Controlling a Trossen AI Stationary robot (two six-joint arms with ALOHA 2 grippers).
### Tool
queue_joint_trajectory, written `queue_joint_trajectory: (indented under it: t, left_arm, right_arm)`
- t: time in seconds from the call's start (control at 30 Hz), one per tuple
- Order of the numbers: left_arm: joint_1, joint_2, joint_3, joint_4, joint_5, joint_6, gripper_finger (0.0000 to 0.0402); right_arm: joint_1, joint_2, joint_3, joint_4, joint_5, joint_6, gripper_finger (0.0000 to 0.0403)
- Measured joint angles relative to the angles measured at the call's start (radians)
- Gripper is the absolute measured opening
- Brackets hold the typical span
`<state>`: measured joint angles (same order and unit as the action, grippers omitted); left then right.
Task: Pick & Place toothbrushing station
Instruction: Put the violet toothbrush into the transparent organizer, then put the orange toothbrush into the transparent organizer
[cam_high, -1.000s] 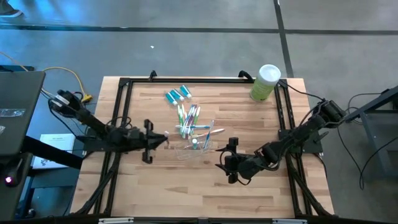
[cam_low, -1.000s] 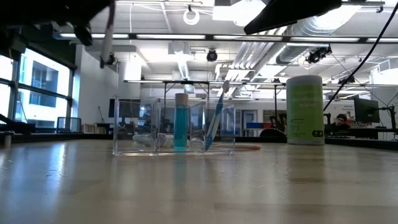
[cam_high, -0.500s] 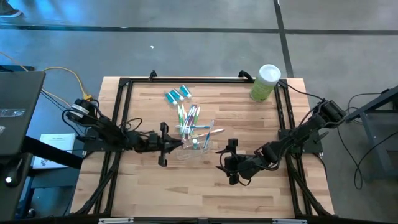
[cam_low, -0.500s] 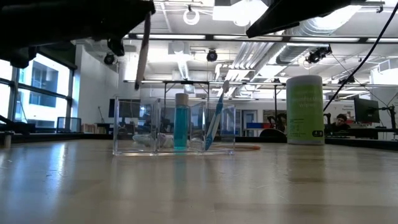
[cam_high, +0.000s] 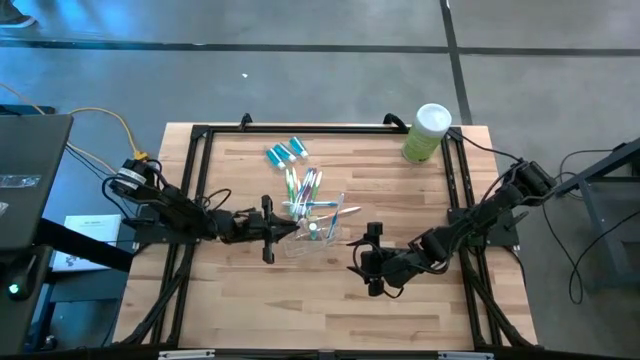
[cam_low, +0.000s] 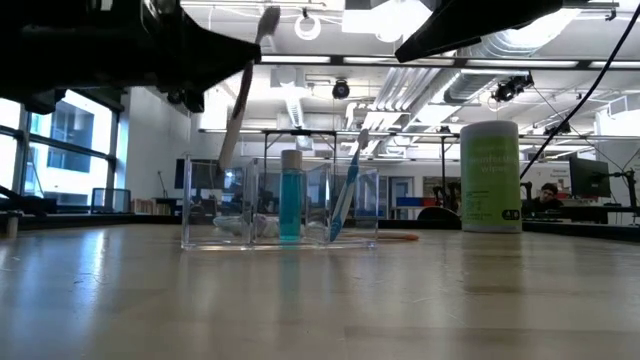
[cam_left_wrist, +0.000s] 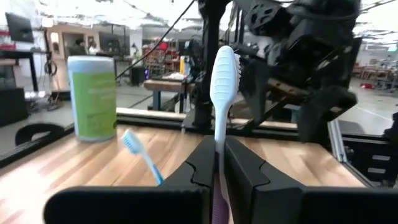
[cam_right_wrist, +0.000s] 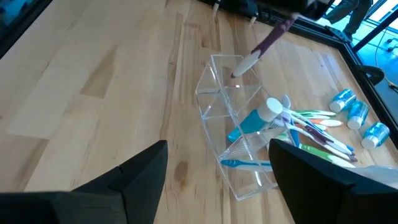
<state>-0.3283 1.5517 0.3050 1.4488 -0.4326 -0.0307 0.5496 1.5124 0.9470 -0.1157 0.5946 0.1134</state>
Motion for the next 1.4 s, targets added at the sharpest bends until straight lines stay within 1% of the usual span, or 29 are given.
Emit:
queue_joint_trajectory:
  t: [0.17, 0.4, 0.57, 0.63, 0.77, 0.9, 1.03, 1.1, 1.2, 1.27, 1.4]
  left_arm:
    - [0.002, 0.0, 0.0, -0.041, -0.001, 0.005, 0.0025]
    - [0.002, 0.0, 0.0, -0.054, -0.001, 0.007, 0.0079]
    - [0.002, 0.0, 0.0, -0.057, -0.001, 0.006, 0.0106]
    - [0.002, 0.0, 0.0, -0.037, -0.001, 0.006, 0.0111]
    - [-0.022, 0.0, 0.0, 0.054, -0.004, 0.024, 0.0113]
    - [-0.074, -0.002, 0.0, 0.113, -0.007, 0.103, 0.0113]
    - [-0.135, -0.002, 0.0, 0.114, -0.073, 0.184, 0.0113]
    - [-0.161, -0.001, 0.0, 0.113, -0.106, 0.202, 0.0113]
    - [-0.199, -0.001, 0.0, 0.113, -0.147, 0.22, 0.0113]
    - [-0.22, -0.001, 0.0, 0.111, -0.151, 0.226, 0.0113]
    - [-0.249, -0.001, 0.0, 0.094, -0.17, 0.226, 0.0113]
  right_arm:
    - [0.0, 0.0, 0.0, 0.0, 0.0, -0.001, 0.0272]
    - [0.0, 0.0, 0.0, 0.0, 0.0, -0.001, 0.0272]
    - [0.0, 0.0, 0.0, 0.0, 0.0, -0.001, 0.0272]
    - [0.0, 0.0, 0.0, -0.001, 0.0, -0.001, 0.0272]
    - [0.0, -0.001, 0.0, -0.037, 0.012, 0.011, 0.0272]
    - [0.0, -0.024, 0.0, -0.16, 0.083, 0.089, 0.0272]
    - [-0.004, -0.039, 0.0, -0.366, 0.132, 0.229, 0.0272]
    - [-0.009, -0.04, 0.0, -0.437, 0.132, 0.294, 0.0272]
    - [-0.014, -0.02, 0.0, -0.453, 0.131, 0.388, 0.0272]
    - [-0.015, 0.003, 0.0, -0.449, 0.128, 0.431, 0.0272]
    - [-0.031, 0.051, 0.0, -0.458, 0.133, 0.442, 0.0272]
